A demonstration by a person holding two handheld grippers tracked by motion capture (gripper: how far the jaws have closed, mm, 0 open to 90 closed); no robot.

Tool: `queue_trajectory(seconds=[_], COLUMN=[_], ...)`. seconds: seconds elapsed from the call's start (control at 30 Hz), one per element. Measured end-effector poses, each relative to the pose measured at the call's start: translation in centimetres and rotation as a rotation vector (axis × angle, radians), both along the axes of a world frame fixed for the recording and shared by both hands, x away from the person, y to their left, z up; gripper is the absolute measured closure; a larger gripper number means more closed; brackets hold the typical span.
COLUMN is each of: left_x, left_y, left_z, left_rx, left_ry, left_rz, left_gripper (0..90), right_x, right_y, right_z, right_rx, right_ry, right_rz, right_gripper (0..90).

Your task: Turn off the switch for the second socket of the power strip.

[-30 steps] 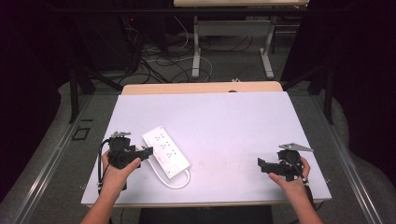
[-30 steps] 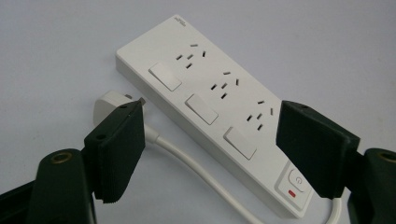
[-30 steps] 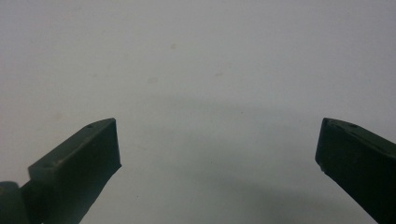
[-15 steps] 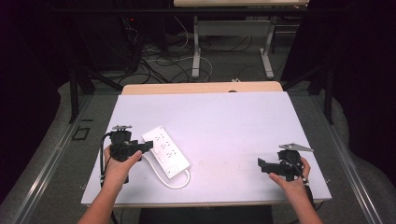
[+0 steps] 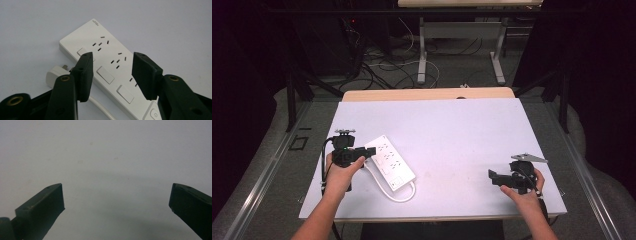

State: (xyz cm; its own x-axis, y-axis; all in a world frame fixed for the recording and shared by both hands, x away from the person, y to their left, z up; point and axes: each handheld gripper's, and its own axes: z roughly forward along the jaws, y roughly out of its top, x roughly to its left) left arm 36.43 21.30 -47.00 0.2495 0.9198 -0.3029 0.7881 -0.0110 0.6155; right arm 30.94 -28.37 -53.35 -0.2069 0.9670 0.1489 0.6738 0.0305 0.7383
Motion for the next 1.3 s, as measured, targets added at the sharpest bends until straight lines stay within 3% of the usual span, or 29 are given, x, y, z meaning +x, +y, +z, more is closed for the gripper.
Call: queue_trajectory(seconds=[0.2, 0.33, 0.37, 0.47, 0.57, 0.6, 0.63, 0.7, 0.73, 0.77, 0.9, 1.1, 1.13, 1.17, 1.3], left_x=[0.4, 0.7, 0.8, 1.1, 1.3, 1.4, 1.5, 1.6, 1.7, 1.8, 2.1, 2.6, 2.6, 2.7, 2.9], left_y=[0.1, 0.0, -0.2, -0.3, -0.5, -0.7, -0.7, -0.9, -0.9, -1.1, -1.2, -1.5, -1.4, -1.5, -1.3], left_z=[0.0, -0.1, -0.2, -0.3, -0.4, -0.5, -0.4, -0.7, -0.6, -0.9, -1.0, -1.7, -1.6, -1.9, -2.2], left_rx=[-0.016, -0.021, -0.016, -0.018, -0.018, -0.016, -0.011, -0.005, 0.000, -0.002, 0.010, 0.012, 0.017, 0.015, 0.018], left_ry=[0.028, 0.063, 0.051, 0.079, 0.082, 0.071, 0.090, 0.077, 0.098, 0.080, 0.107, 0.100, 0.120, 0.108, 0.129], left_rz=[-0.020, -0.033, -0.023, -0.035, -0.040, -0.027, -0.045, -0.032, -0.044, -0.025, -0.033, 0.003, -0.010, 0.004, 0.001], left_gripper=[60.8, 60.4, 60.4, 60.4, 60.2, 60.2, 60.2, 59.8, 59.8, 59.9, 60.8, 63.6, 64.0, 64.6, 67.0], right_x=[0.0, 0.0, 0.0, 0.1, 0.1, 0.1, 0.1, 0.1, 0.1, 0.1, 0.1, 0.1, 0.1, 0.1, 0.1], right_y=[0.0, -0.1, -0.1, -0.1, -0.1, -0.1, -0.1, -0.1, -0.1, -0.1, -0.1, -0.2, -0.2, -0.2, -0.2], right_z=[0.0, -0.1, -0.1, -0.1, -0.1, -0.1, -0.1, -0.1, -0.1, -0.1, -0.1, -0.1, -0.1, -0.1, -0.2], right_rx=[0.001, 0.002, 0.002, 0.001, 0.003, 0.003, 0.003, 0.004, 0.004, 0.003, 0.005, 0.004, 0.004, 0.004, 0.003], right_ry=[0.000, 0.001, 0.001, 0.001, 0.001, 0.001, 0.001, 0.001, 0.001, 0.001, 0.001, 0.002, 0.002, 0.003, 0.003], right_rz=[0.001, 0.002, 0.002, 0.002, 0.003, 0.006, 0.006, 0.006, 0.006, 0.006, 0.006, 0.008, 0.008, 0.007, 0.007], right_gripper=[0.0, 0.0, 0.0, 0.0, 0.0, 0.0, 0.0, 0.0, 0.0, 0.0, 0.0, 0.0, 0.0, 0.0, 0.0])
